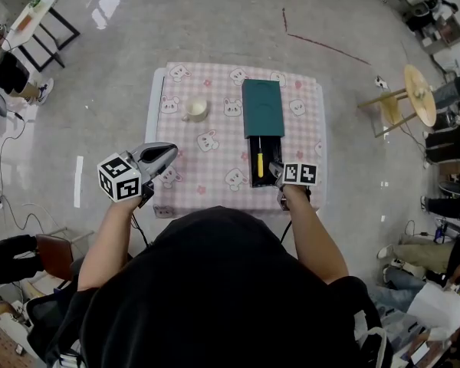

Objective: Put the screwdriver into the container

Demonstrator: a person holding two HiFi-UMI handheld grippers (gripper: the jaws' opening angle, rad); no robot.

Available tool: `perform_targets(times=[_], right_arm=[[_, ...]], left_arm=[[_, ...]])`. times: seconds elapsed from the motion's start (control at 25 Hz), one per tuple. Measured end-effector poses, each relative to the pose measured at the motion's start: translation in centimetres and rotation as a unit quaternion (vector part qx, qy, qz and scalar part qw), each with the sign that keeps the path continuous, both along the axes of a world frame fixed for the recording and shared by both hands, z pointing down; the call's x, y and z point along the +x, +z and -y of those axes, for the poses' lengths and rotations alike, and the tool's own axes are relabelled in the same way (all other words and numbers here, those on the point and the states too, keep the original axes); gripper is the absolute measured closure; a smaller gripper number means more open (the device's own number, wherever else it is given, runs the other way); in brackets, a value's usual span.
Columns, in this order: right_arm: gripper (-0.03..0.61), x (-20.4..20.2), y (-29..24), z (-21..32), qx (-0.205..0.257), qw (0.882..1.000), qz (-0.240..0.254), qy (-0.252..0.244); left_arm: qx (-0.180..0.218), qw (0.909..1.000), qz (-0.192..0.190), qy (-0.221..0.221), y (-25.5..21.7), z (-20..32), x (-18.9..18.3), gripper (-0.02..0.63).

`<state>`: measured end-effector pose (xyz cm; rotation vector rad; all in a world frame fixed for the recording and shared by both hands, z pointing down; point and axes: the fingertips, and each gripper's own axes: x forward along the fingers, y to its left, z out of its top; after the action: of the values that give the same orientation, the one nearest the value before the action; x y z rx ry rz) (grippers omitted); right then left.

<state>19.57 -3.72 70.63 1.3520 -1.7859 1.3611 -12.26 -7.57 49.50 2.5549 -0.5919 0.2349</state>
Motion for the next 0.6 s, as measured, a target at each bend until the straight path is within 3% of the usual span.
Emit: perform_targets(times=[0.6], right_arm=[[0.463, 0.3, -3.3, -0.9, 0.035, 0.999, 0.010, 0.022]], left_arm=[[0.008, 0.9997, 0.000, 0.024, -0.8, -0.6, 0.7, 0.614]])
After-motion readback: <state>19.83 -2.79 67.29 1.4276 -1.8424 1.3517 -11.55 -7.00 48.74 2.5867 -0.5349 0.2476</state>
